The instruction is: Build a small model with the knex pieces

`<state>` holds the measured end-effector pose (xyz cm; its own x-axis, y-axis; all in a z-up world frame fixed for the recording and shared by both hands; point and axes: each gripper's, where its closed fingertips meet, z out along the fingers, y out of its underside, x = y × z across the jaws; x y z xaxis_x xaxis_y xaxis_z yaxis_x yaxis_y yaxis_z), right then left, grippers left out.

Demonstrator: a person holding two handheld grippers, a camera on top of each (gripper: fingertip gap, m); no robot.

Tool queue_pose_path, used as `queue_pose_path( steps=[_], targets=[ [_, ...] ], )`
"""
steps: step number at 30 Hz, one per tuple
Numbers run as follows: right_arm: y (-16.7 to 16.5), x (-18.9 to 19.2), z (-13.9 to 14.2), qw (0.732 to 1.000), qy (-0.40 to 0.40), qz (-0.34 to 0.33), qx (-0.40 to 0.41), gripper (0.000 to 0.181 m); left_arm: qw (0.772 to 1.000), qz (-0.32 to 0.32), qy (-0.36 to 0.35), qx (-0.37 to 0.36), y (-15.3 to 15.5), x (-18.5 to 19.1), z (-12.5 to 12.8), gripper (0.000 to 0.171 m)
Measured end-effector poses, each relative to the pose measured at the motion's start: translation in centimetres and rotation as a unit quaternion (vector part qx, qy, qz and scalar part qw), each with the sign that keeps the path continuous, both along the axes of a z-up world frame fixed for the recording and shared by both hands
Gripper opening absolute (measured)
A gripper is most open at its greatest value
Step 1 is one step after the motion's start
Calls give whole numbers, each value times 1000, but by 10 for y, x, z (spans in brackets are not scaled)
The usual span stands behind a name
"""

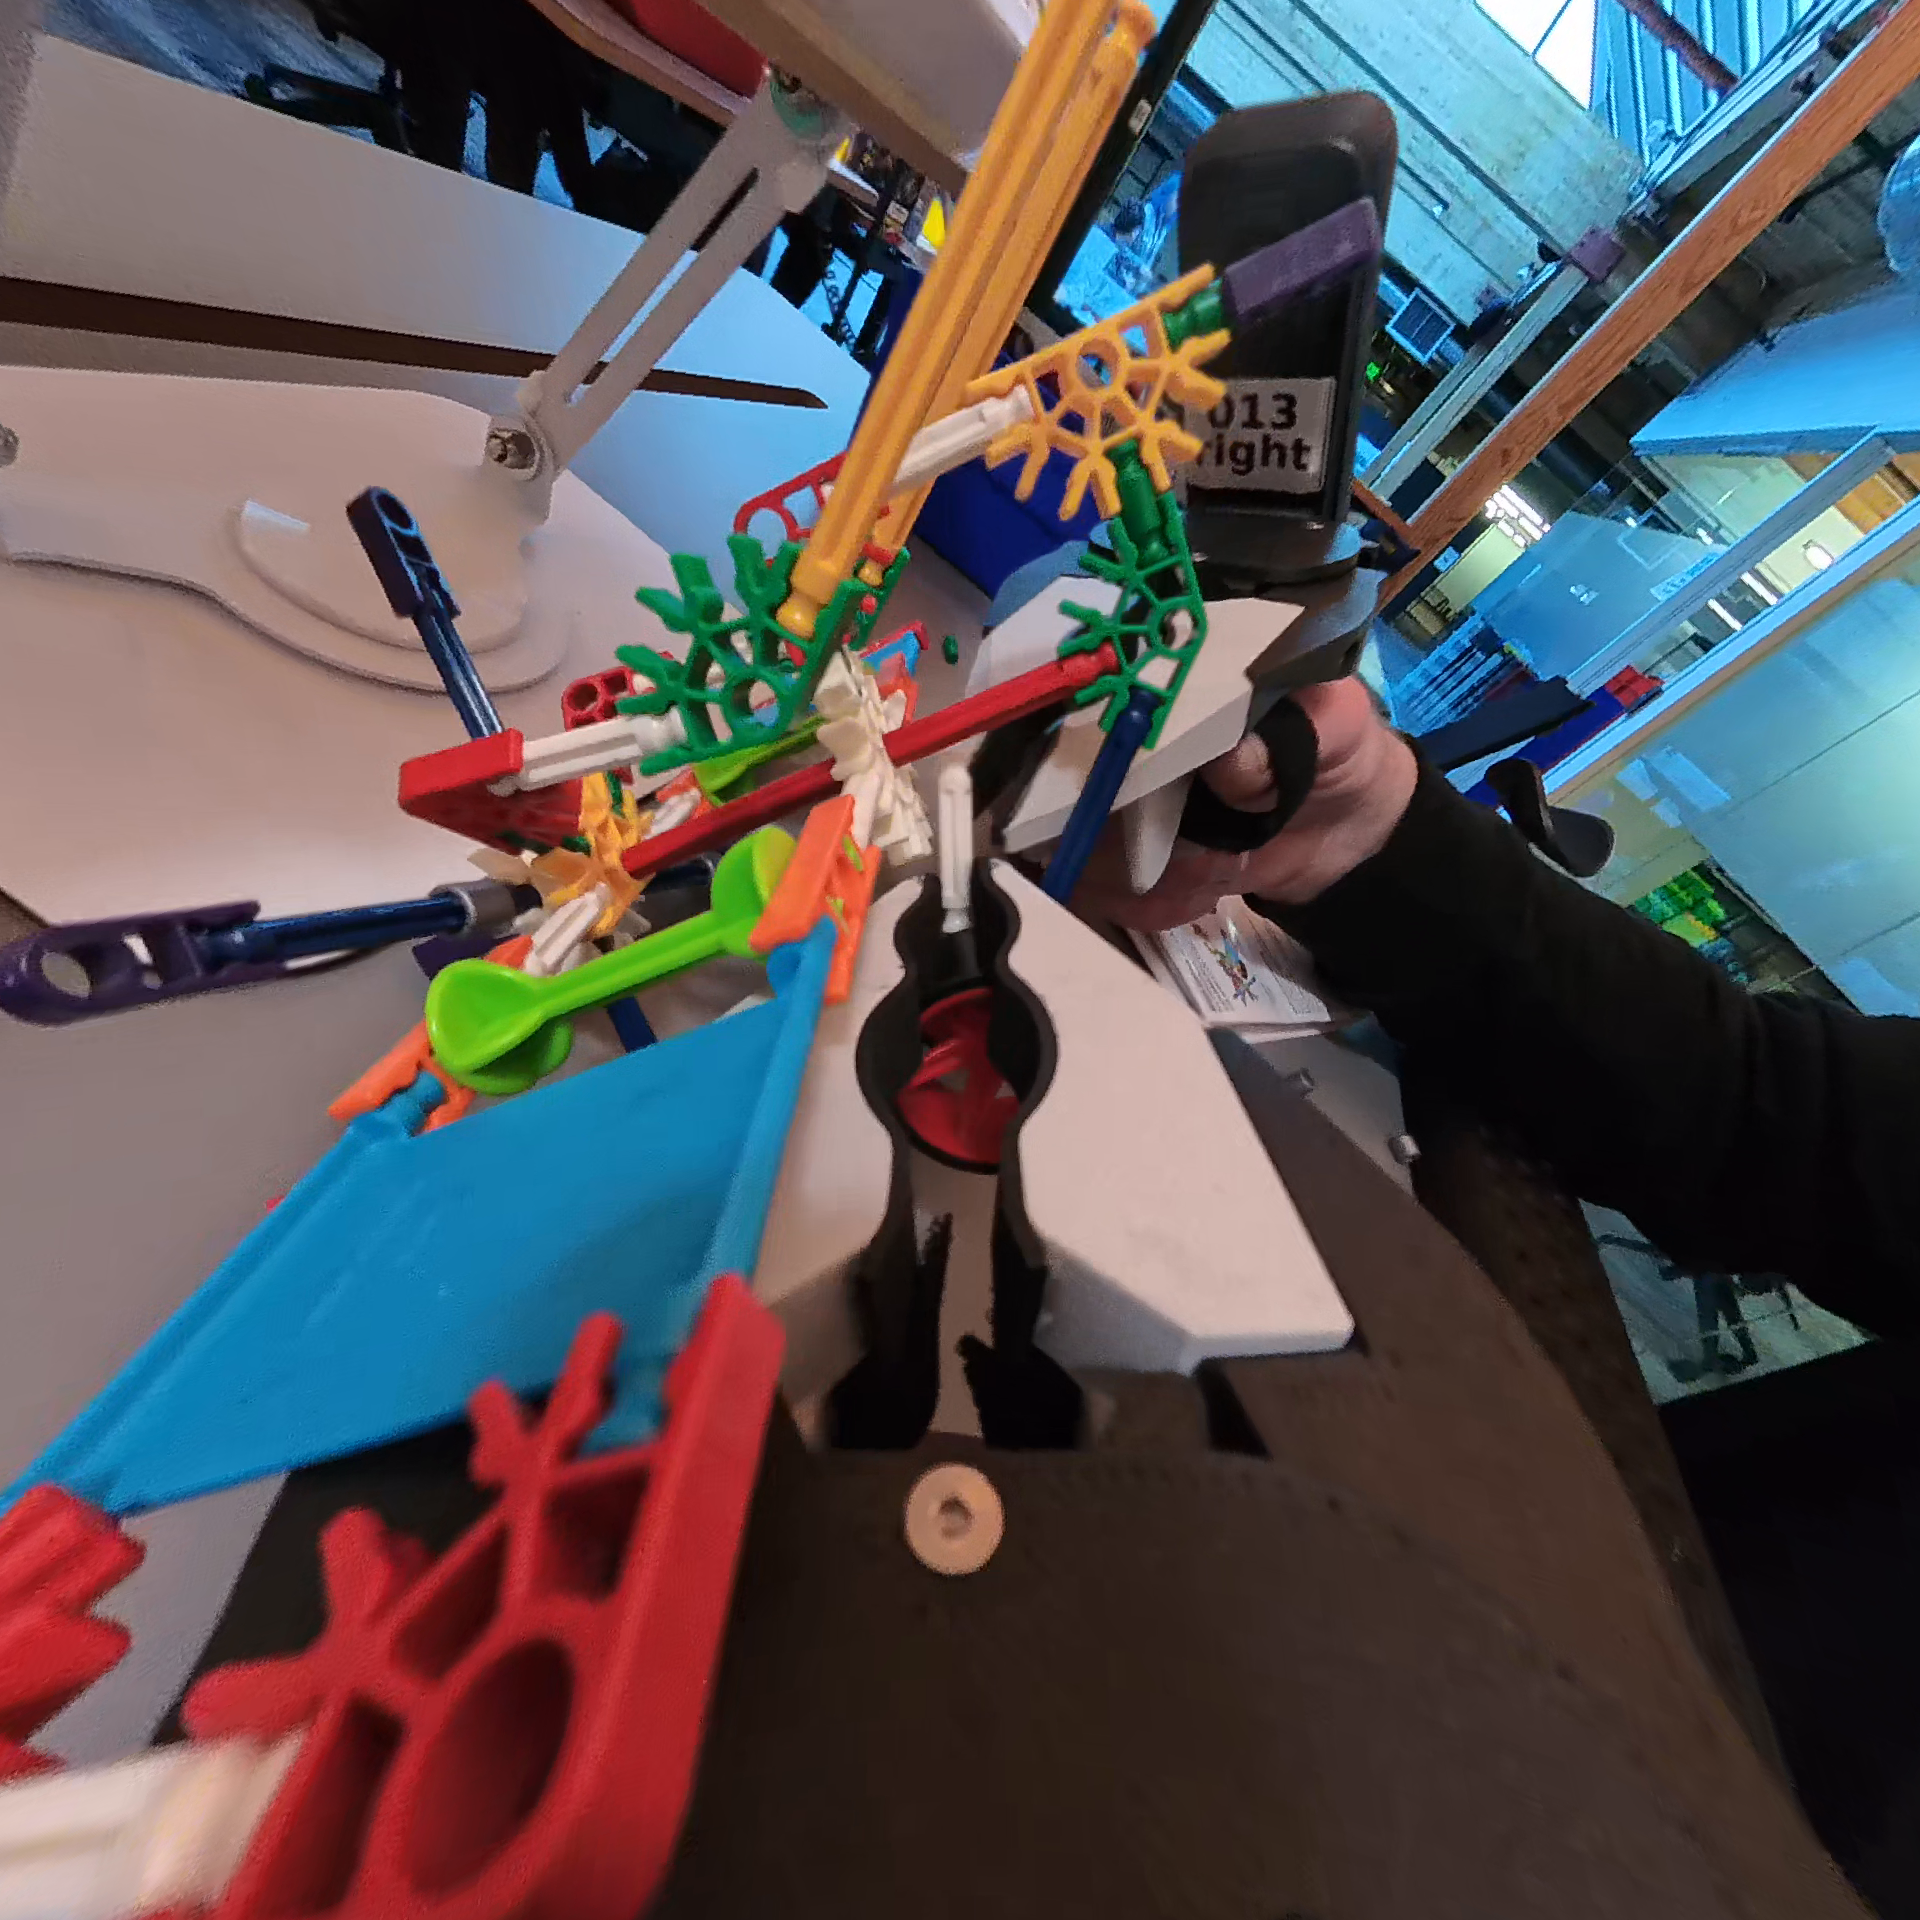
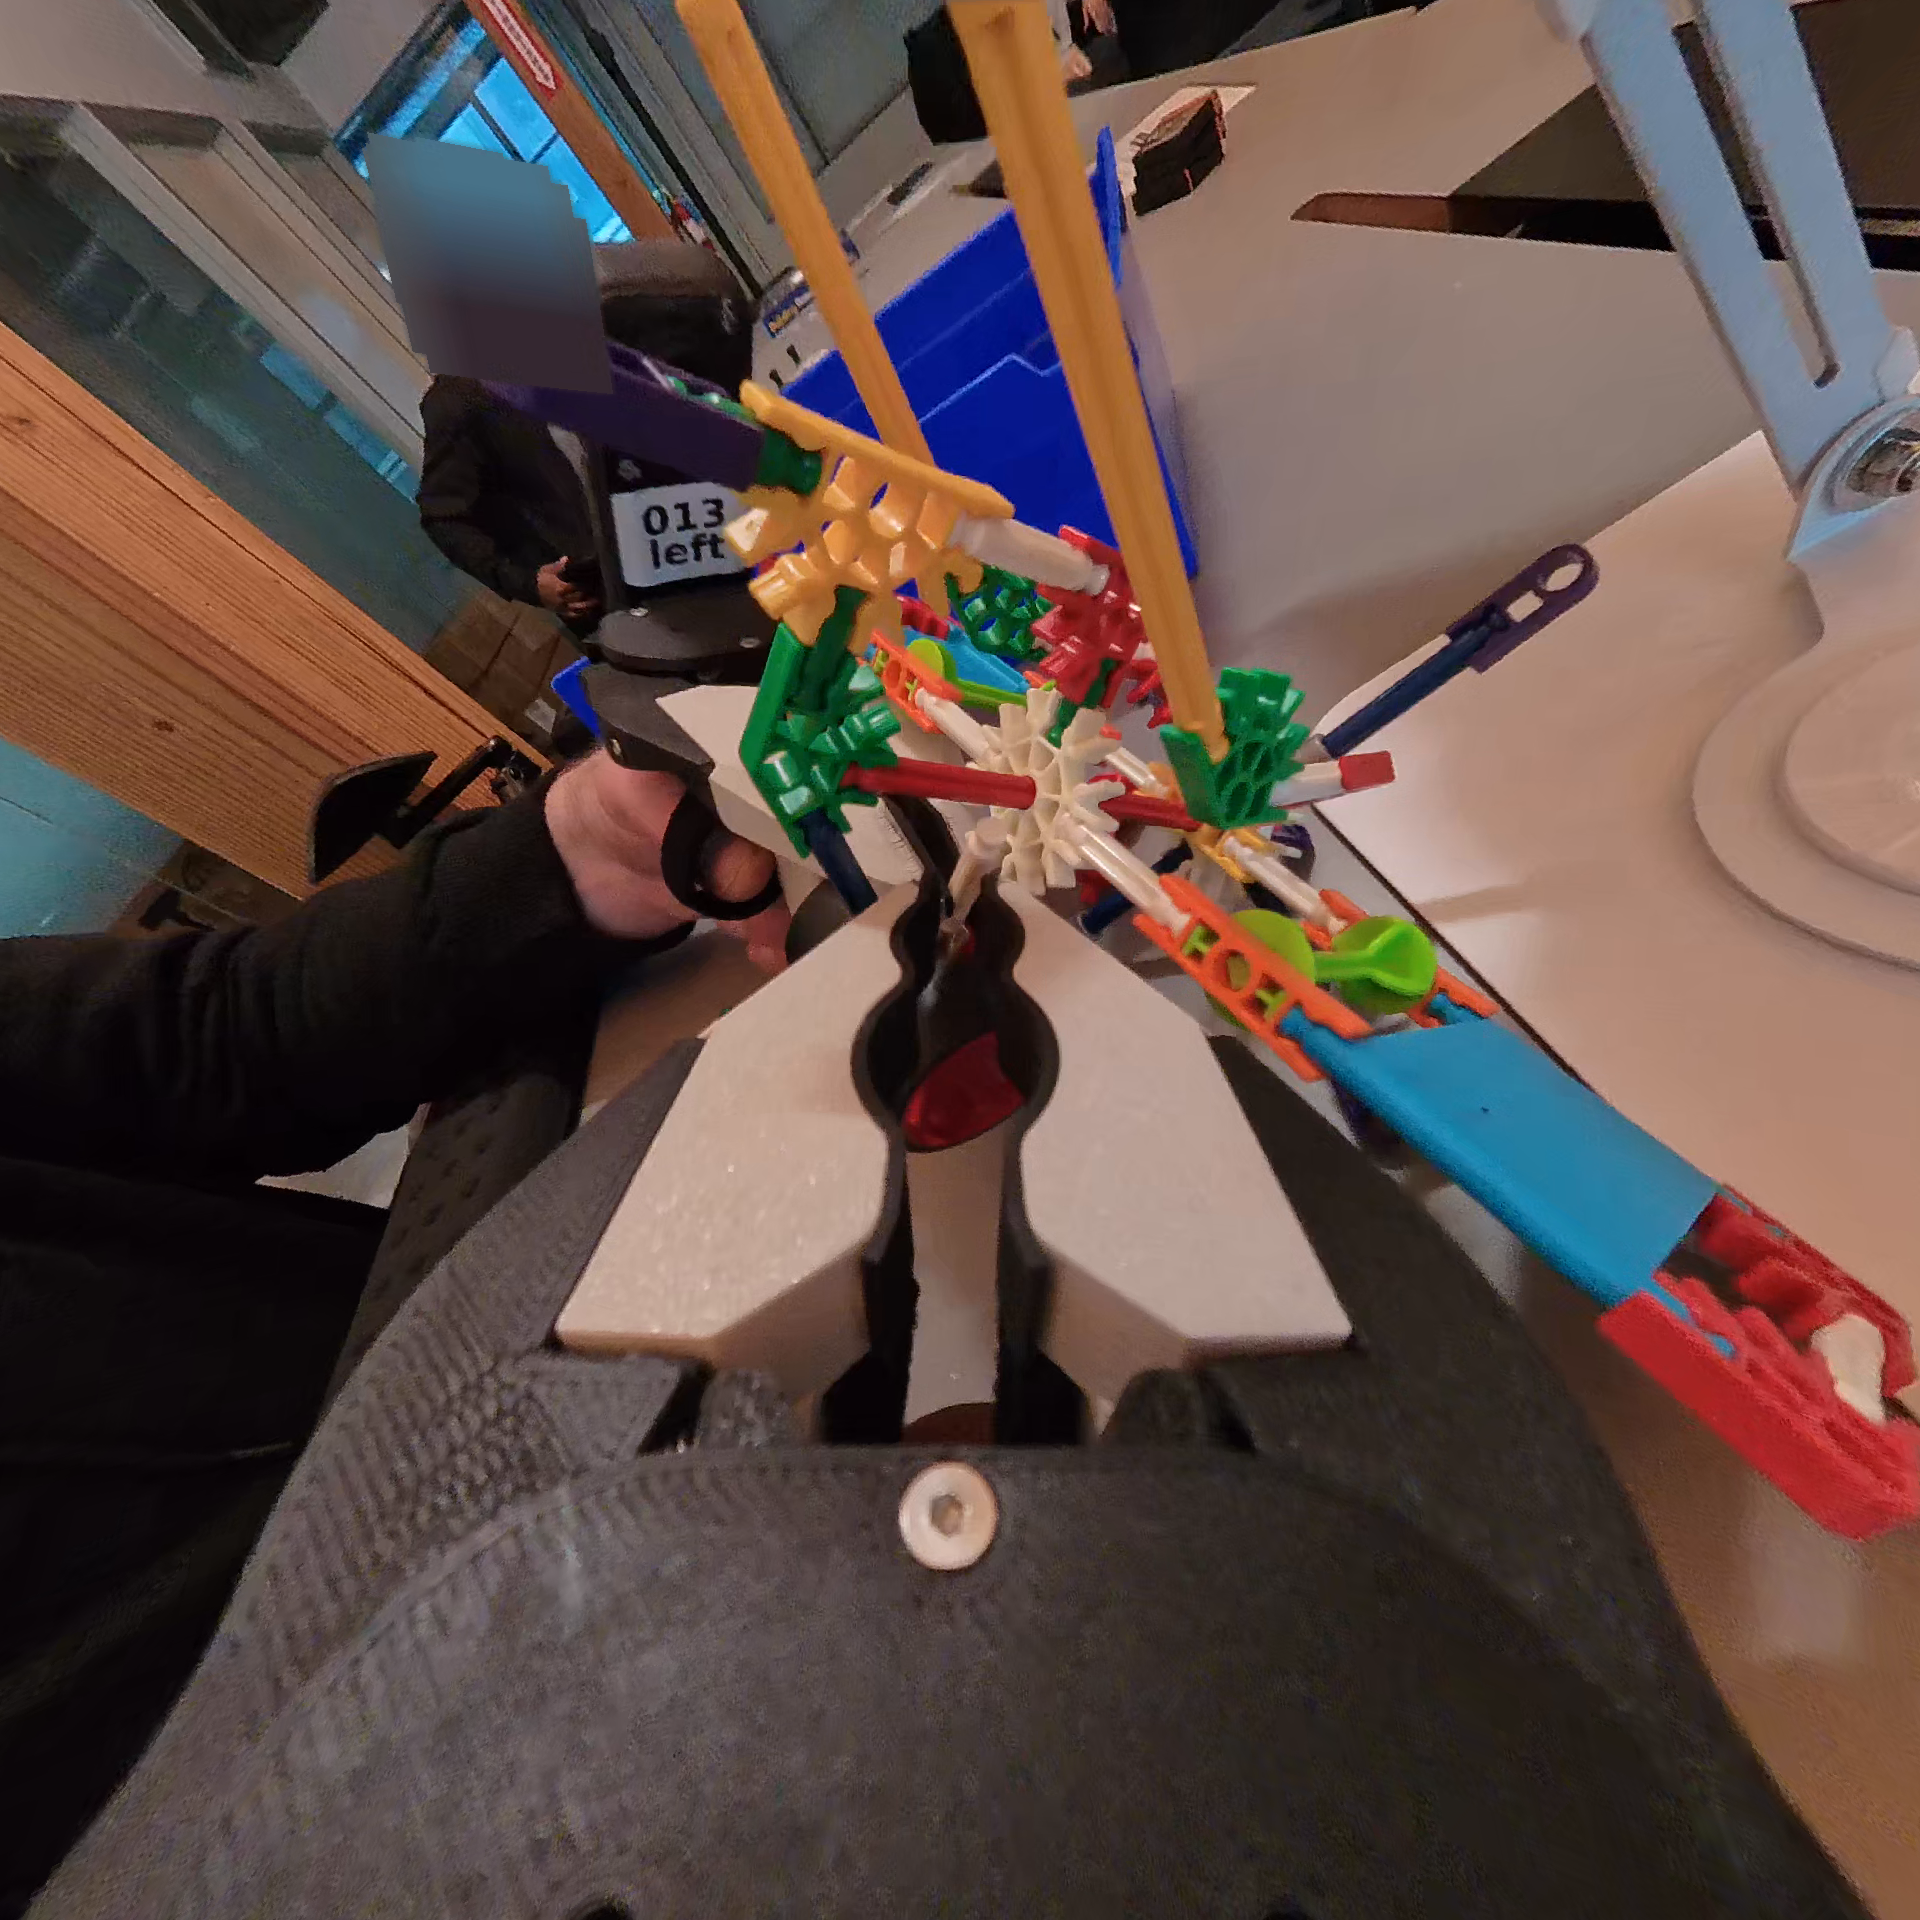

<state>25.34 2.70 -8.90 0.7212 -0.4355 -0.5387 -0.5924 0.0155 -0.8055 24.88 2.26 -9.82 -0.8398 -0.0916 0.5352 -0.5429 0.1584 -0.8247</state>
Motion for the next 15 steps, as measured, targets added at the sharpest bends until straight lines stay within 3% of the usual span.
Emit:
queue_pose_path(
  steps=[15],
  targets=[
    [8, -1, 3, 1000, -23, -6, -1, 0, 1000, -5, 28, -2, -4, -3, -2, 3]
  ],
)
